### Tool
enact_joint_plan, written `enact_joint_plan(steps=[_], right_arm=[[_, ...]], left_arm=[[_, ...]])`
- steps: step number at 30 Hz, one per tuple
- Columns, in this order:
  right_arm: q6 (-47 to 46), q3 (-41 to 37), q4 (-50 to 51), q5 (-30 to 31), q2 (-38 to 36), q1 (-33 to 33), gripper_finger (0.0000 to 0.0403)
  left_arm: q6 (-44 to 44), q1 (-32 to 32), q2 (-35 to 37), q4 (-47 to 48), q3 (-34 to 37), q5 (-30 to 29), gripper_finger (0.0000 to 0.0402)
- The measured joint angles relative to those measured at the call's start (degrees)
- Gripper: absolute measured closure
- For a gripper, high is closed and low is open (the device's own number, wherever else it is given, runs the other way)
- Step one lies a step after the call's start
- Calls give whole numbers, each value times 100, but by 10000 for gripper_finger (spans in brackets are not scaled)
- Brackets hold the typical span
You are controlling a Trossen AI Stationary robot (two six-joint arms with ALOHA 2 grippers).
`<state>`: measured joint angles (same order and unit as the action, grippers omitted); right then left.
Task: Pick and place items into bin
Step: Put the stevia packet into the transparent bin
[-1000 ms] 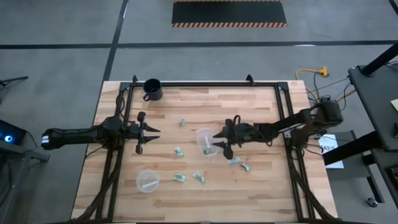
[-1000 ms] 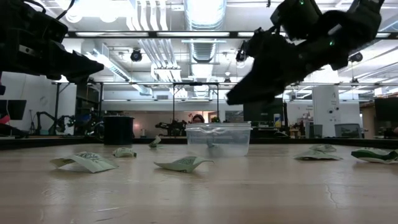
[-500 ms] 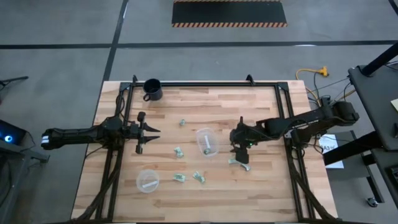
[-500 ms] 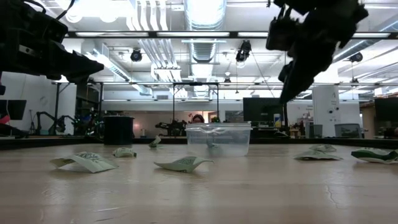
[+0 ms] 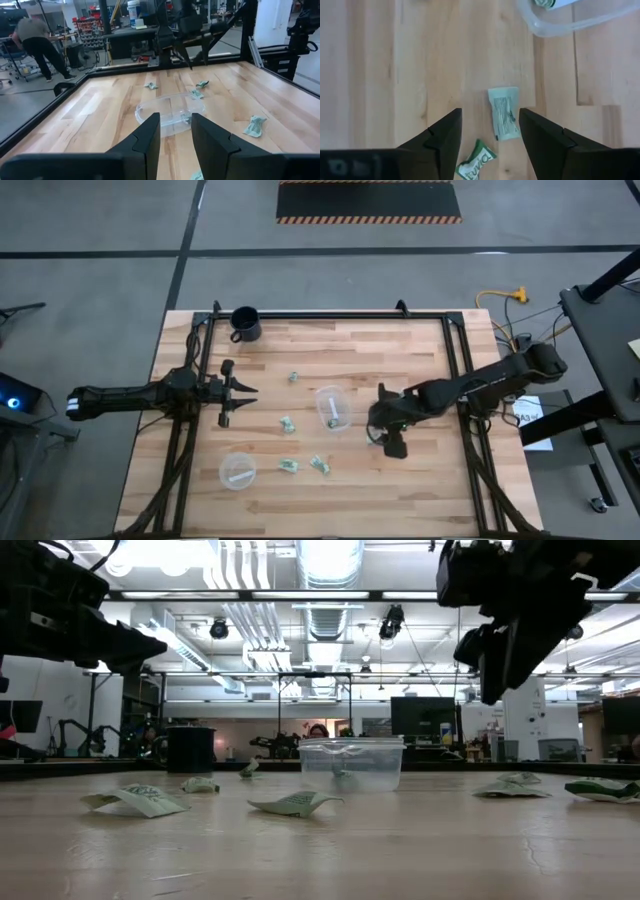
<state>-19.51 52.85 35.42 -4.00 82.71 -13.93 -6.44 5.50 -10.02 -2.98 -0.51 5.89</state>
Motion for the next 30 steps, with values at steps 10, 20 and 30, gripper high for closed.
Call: enact_joint_plan(steps=[10,20,30], right_arm=[[301,514,448,-43,1017,-9,187],[367,778,634,-80,1398,-7,150],[415,414,497,-88,1917,6,158]], left_arm=[[0,0,3,3,0,0,308],[2,0,2,0,0,0,308],[1,0,-4,-1,-1,0,308]])
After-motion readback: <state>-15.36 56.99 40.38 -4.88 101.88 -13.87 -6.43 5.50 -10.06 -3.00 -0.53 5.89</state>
